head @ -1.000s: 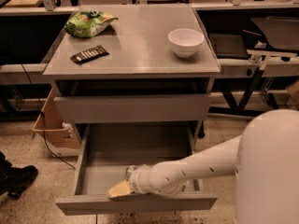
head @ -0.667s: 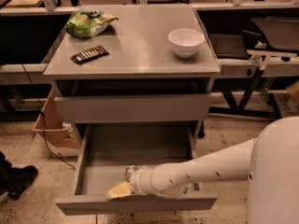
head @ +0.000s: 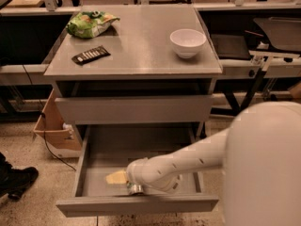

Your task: Pick 7up can from middle drawer and place on counter

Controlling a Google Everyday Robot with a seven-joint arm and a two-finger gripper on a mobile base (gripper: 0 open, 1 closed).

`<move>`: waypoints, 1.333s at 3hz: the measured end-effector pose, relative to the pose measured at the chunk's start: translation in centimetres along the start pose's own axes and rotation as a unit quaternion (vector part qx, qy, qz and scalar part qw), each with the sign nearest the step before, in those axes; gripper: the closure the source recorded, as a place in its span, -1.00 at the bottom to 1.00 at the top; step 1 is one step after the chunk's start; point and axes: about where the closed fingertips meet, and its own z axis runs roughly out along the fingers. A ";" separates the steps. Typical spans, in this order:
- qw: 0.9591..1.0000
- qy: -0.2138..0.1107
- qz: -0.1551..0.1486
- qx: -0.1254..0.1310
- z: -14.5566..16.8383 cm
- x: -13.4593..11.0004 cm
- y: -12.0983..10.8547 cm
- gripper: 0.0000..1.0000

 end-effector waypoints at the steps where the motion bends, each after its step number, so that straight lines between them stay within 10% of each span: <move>1: 0.998 0.028 0.018 0.059 3.7 -0.5 -2.2 -1.00; 4: 0.988 0.092 0.048 0.114 5.7 4.2 -4.1 -1.00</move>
Offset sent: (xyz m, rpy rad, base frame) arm 0.0522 0.0008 -0.0743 -0.1937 0.1098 -0.1757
